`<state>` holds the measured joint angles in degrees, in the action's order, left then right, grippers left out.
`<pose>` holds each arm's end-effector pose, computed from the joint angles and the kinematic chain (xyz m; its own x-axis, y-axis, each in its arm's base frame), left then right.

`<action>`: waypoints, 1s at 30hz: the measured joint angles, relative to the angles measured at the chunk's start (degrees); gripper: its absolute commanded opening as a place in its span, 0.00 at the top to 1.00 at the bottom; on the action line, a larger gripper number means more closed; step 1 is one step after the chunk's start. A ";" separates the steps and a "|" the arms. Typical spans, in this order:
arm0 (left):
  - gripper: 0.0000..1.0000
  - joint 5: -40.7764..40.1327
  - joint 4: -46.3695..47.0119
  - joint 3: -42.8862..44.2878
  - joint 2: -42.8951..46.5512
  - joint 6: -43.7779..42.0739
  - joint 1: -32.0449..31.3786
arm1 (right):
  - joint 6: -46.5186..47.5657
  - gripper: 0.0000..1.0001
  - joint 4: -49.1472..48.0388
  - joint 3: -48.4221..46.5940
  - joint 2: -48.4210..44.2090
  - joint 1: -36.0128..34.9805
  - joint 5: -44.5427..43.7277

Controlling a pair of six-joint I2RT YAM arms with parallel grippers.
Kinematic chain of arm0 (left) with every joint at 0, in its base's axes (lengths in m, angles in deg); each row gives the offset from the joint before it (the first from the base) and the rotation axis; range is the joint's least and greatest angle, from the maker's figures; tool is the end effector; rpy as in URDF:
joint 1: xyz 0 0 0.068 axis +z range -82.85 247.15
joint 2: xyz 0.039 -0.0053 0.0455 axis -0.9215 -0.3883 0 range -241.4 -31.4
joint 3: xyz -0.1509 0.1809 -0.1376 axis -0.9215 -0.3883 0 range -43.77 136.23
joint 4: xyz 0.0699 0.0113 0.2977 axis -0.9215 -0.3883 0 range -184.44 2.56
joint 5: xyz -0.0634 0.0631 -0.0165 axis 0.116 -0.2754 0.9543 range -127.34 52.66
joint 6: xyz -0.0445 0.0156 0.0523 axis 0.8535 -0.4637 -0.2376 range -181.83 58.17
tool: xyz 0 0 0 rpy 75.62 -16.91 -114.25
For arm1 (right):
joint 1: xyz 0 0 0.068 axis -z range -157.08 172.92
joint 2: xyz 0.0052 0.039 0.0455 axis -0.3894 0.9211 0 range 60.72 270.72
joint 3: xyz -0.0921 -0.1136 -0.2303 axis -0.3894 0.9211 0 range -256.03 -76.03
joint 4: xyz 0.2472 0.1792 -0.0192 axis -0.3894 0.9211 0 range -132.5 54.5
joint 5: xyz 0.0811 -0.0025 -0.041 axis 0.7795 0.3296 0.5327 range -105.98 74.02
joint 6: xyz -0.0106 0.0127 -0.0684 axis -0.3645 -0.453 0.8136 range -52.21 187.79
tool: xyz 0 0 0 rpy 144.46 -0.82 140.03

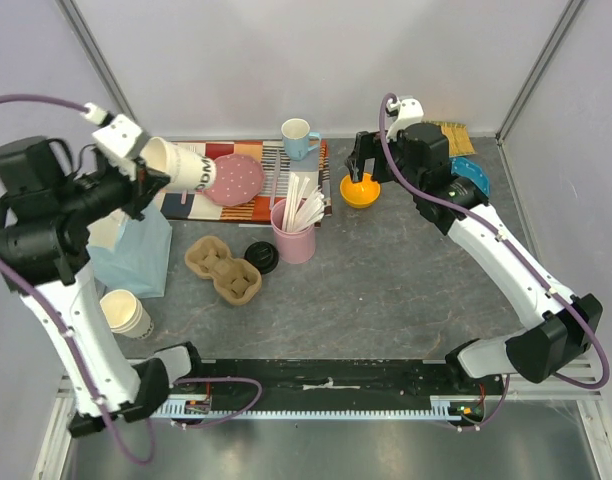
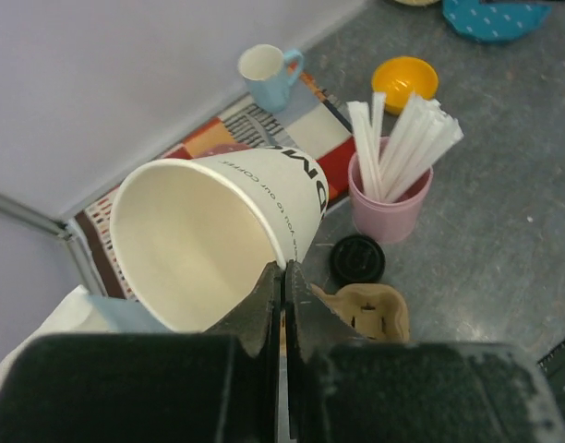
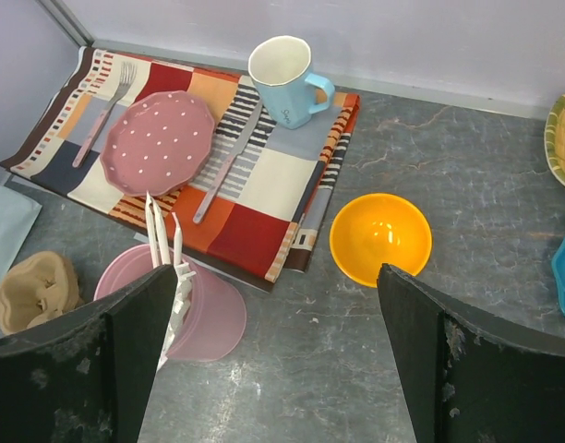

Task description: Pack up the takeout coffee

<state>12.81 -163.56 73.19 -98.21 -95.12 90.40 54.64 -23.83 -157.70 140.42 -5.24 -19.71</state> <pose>0.1616 0.0212 0.5703 -0.1270 0.3283 -0.9360 0.5394 0.8147 0.2126 0.3441 0.1800 0.4055 -0.3413 0.0748 -0.9370 -0.3474 0.9162 0.1996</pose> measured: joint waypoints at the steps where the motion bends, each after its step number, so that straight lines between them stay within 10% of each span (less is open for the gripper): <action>1: 0.98 -3.43 0.46 -0.07 -0.96 0.87 -5.14 | -0.13 0.02 0.02 -0.11 0.04 0.00 0.17; 20: 0.98 -38.36 2.67 -5.88 -11.72 -1.73 -75.10 | 1.18 0.02 6.75 -0.17 -1.31 8.48 -4.50; 30: 0.98 -41.88 13.92 -19.85 -19.96 -8.20 -87.38 | 1.16 0.02 9.16 3.02 -9.38 19.96 -6.08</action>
<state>-29.07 -149.63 53.35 -118.16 -103.32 3.01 55.80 -14.67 -154.68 131.05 14.71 -25.78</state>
